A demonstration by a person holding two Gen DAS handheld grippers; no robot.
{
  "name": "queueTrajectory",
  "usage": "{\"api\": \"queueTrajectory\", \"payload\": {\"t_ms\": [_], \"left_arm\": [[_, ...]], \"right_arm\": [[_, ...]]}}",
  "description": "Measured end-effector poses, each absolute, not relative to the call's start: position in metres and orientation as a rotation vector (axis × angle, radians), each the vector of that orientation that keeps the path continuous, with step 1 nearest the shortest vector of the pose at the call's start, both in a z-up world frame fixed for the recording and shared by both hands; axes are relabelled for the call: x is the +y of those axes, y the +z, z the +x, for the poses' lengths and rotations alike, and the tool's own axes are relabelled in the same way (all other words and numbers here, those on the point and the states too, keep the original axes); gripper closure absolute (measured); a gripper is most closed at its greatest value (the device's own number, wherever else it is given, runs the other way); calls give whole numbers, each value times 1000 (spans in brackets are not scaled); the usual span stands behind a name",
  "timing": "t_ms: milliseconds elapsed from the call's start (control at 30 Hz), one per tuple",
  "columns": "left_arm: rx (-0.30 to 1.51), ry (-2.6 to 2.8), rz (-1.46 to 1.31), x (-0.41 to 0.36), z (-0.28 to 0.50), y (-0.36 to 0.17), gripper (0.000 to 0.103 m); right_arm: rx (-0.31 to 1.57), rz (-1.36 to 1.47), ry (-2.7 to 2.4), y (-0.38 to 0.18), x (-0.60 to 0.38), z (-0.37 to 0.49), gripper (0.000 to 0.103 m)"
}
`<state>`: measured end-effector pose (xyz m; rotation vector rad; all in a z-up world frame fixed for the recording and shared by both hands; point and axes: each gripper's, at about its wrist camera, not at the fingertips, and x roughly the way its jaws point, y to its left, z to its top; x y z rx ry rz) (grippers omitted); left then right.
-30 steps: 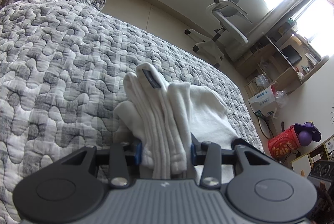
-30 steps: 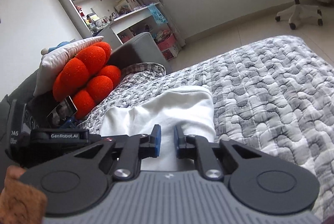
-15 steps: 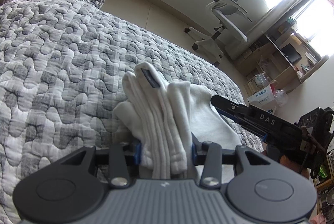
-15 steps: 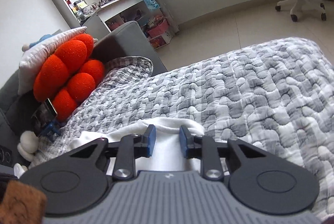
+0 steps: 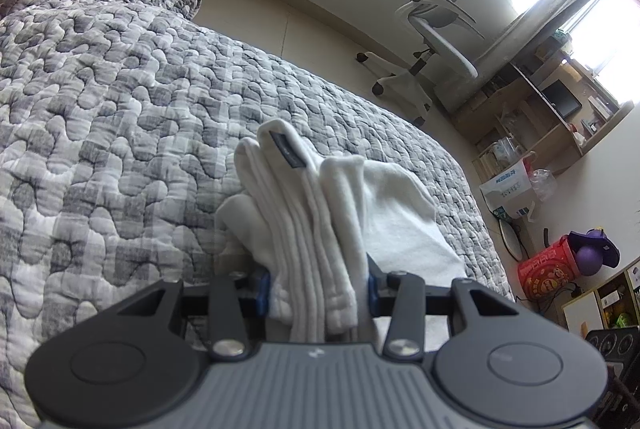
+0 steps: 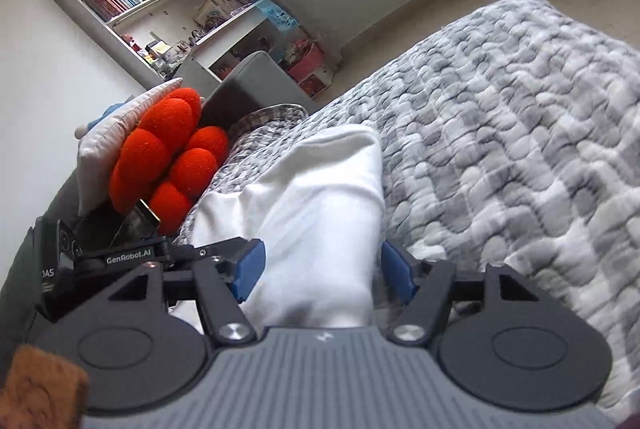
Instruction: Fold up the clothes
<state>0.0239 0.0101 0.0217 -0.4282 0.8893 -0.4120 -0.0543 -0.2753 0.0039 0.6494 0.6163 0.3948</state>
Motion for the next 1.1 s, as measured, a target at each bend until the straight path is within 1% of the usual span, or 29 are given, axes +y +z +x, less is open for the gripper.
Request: {"api": "queueTrajectory", "payload": {"t_ms": [167,400,467,600,800,1100], "left_arm": [[886,-393,-420,7,24,21,60],[879,-357,-384,-2,22,22,59],[870,-341,-363,-5,20,23,59],[864,-291,-324,-13,15,29,59],[860,-234,-144,-36,12,41,59],[842,-241,-191,-31,14,37,58]], "right_arm": [[587,640,350,6,-265,-57,35],[547,582,302,5,-256,-60,49],[542,569,295,4,-254,-60,50],[534,577,300,1,-255,-59,51],[522,592,310,-1,-255,-58,52],[523,599,312,0,-254,-57,54]]}}
